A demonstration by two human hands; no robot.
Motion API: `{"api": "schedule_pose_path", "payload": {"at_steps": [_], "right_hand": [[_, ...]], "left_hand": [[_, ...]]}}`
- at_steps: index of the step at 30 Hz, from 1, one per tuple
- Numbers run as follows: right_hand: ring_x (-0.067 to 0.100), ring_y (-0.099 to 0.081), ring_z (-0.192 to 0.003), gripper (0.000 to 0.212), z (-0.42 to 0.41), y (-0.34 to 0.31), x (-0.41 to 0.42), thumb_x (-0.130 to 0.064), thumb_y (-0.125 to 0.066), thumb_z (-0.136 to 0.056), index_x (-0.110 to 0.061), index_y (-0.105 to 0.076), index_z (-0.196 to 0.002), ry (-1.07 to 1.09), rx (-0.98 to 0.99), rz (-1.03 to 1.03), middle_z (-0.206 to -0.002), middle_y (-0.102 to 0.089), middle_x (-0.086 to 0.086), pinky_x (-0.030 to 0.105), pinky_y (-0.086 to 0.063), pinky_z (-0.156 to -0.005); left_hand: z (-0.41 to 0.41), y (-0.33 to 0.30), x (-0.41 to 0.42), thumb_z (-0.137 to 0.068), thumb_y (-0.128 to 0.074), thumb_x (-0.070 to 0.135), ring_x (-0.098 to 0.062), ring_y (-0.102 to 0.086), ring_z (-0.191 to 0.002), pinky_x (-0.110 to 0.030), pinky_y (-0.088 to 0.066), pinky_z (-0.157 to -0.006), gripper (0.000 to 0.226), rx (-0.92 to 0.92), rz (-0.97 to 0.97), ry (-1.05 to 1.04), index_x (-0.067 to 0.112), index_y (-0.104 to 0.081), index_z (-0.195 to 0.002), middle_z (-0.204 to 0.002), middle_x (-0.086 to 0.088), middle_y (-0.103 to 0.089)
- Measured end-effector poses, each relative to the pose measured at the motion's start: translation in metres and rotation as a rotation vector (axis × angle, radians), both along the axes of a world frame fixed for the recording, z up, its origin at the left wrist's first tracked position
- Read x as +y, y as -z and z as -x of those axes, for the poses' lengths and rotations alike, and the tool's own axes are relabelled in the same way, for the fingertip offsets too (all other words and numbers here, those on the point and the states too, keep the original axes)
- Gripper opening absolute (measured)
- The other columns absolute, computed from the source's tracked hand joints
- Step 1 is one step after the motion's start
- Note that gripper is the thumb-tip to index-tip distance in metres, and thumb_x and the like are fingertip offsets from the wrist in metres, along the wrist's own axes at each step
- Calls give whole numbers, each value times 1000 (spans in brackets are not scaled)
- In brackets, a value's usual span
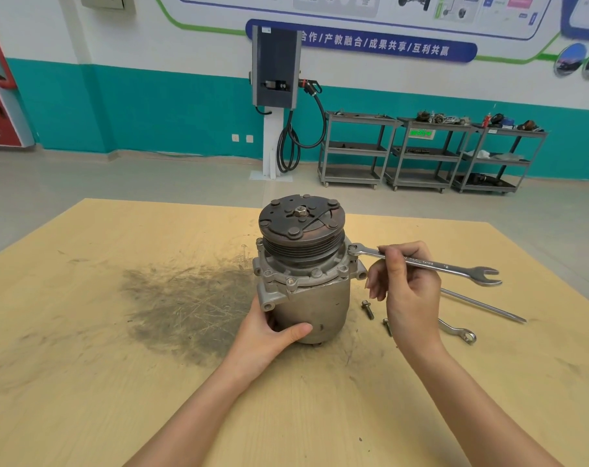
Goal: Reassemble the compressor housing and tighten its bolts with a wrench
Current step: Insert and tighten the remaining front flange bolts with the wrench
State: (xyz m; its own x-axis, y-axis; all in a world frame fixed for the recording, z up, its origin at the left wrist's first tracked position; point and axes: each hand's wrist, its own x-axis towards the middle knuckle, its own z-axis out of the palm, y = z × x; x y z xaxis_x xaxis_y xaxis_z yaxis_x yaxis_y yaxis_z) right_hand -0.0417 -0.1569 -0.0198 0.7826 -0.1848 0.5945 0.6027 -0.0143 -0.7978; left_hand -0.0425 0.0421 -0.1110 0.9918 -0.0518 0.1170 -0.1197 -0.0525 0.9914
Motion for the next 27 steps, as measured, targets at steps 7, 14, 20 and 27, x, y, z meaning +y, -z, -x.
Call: {"api": "schedule_pose_path", "payload": {"at_steps": [7, 14, 20, 27], "right_hand": [[16, -49, -44, 42, -7, -4, -4, -44, -32, -98, -7, -53, -94, -89, 132, -131, -55, -60, 5, 23, -39, -43], [14, -48, -42, 40, -21, -12, -7, -35, -33, -105, -10, -58, -87, -120, 259, -204, -53, -58, 4, 21, -37, -41], [16, -51, -49, 20, 0, 5, 5, -32, -43, -100, -19, -54, -89, 34, -71, -13, -60, -59, 6, 21, -41, -48], [1, -57, -63, 24, 10, 15, 13, -40, -43, -97, -20, -56, -97, 290, -171, 329, -76, -60, -10, 19, -46, -57]], "left_hand": [[0, 0, 0, -44, -90, 71, -2, -54, -130, -37, -40, -116, 118, 6, 4, -2, 26, -45, -143, -139, 15, -59], [0, 1, 0, -42, -89, 72, -5, -54, -131, -38, -40, -117, 122, 3, 10, 1, 24, -44, -144, -139, 13, -59], [-3, 4, 0, -42, -90, 72, 0, -55, -128, -28, -43, -110, 115, 3, 14, -9, 30, -47, -139, -136, 17, -61], [-3, 6, 0, -45, -90, 70, 2, -54, -128, -28, -42, -111, 111, -1, -1, -12, 32, -46, -139, -135, 20, -61]]}}
